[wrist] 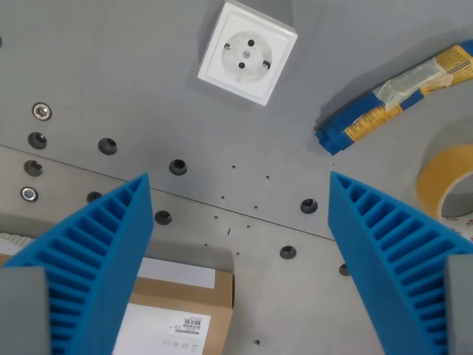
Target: Pick up the blue bag
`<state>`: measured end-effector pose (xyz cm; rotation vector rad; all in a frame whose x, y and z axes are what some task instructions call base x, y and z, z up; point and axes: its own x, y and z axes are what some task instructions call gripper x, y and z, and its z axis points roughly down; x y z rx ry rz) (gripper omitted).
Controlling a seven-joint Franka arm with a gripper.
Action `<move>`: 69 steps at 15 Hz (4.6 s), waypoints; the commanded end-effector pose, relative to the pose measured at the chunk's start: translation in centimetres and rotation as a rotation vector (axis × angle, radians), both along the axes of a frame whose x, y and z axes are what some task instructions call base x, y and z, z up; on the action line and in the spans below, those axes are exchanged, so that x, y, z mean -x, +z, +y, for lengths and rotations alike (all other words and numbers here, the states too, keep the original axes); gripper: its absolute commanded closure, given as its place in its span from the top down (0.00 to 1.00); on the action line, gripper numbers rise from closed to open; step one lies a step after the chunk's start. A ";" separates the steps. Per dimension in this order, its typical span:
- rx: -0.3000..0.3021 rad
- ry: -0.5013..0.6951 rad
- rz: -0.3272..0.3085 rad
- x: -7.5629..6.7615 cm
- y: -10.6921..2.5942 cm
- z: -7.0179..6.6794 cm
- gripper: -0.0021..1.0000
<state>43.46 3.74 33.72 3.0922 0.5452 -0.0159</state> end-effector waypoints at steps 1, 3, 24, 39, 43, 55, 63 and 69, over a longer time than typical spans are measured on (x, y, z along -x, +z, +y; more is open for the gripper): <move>0.000 0.000 -0.006 0.0 0.2 0.0 1.00; -0.001 -0.003 -0.006 0.0 0.2 0.0 1.00; -0.033 -0.370 -0.131 -0.2 -6.3 -5.7 1.00; -0.061 -0.664 -0.117 -2.3 -13.8 -12.3 1.00; -0.064 -0.696 -0.124 -3.0 -15.8 -13.5 1.00; -0.074 -0.665 -0.083 -3.6 -16.9 -14.9 1.00; -0.072 -0.645 -0.103 -3.4 -19.6 -14.8 1.00; -0.080 -0.640 -0.115 -3.3 -21.6 -14.7 0.00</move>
